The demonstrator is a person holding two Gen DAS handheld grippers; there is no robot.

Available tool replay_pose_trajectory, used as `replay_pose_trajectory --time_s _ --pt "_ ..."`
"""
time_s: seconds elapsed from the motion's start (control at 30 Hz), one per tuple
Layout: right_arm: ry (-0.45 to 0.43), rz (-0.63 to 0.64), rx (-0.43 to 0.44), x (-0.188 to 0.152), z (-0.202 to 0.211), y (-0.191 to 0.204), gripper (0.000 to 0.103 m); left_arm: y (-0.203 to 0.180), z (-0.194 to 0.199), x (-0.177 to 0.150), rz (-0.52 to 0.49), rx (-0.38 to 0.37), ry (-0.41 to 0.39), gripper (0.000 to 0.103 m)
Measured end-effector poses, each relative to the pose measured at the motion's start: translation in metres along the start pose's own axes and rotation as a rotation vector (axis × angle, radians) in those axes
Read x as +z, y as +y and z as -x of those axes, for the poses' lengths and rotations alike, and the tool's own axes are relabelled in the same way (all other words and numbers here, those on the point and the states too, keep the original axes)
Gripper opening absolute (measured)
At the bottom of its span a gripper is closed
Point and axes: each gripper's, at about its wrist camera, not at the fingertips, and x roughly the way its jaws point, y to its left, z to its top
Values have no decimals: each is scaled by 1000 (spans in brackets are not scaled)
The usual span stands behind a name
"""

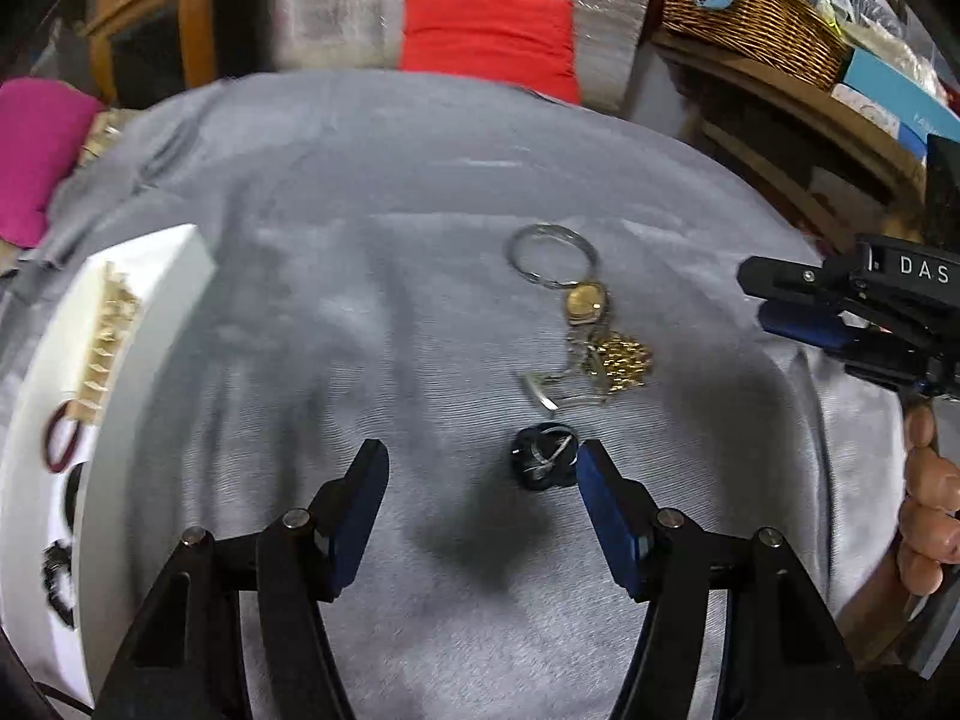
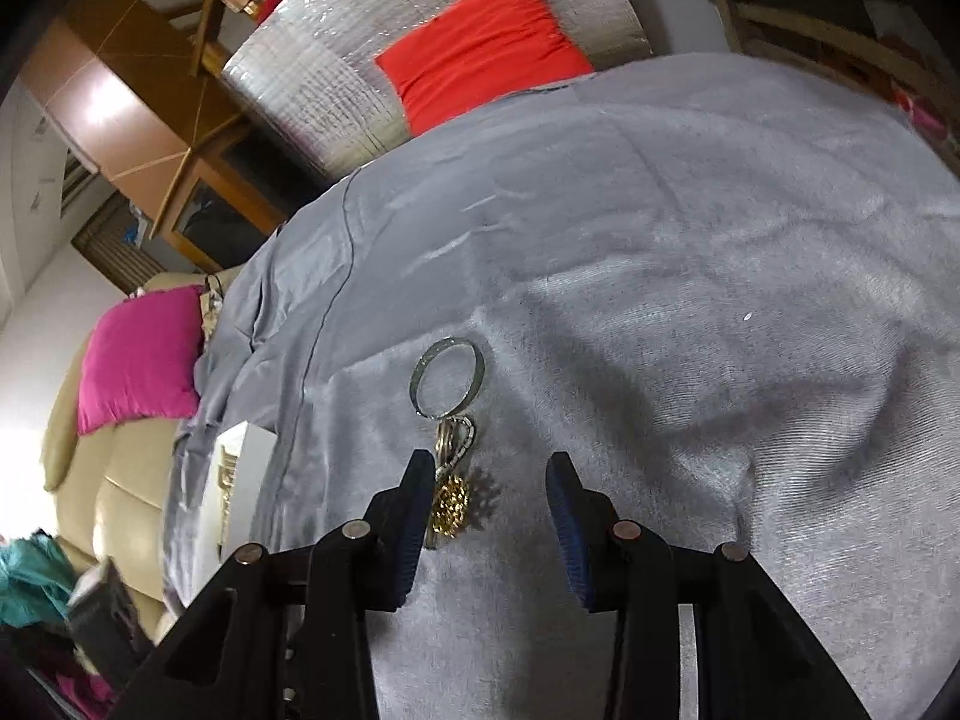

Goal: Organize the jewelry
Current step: 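Move both open tools back toward the keyring and gold watch, then grasp the black key fob with the left tool while the right tool grasps the gold watch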

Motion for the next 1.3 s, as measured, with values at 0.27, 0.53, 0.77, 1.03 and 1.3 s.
replay_pose_trajectory --time_s 0.27,0.53,0.77,1.03,1.3 --pt "96 -32 54 -1 -26 4 41 4 -7 -8 -22 -98 44 66" --pt "144 -31 27 -10 -38 7 41 4 -2 -15 -17 -105 45 66" --pt "146 -51 22 -11 -40 3 41 0 -4 -15 -20 -112 45 66" --pt "138 -55 22 -9 -37 2 41 -3 -9 -11 -26 -129 40 63" --pt "126 -71 13 -8 -35 -2 41 -13 -24 -7 -43 -140 59 34"
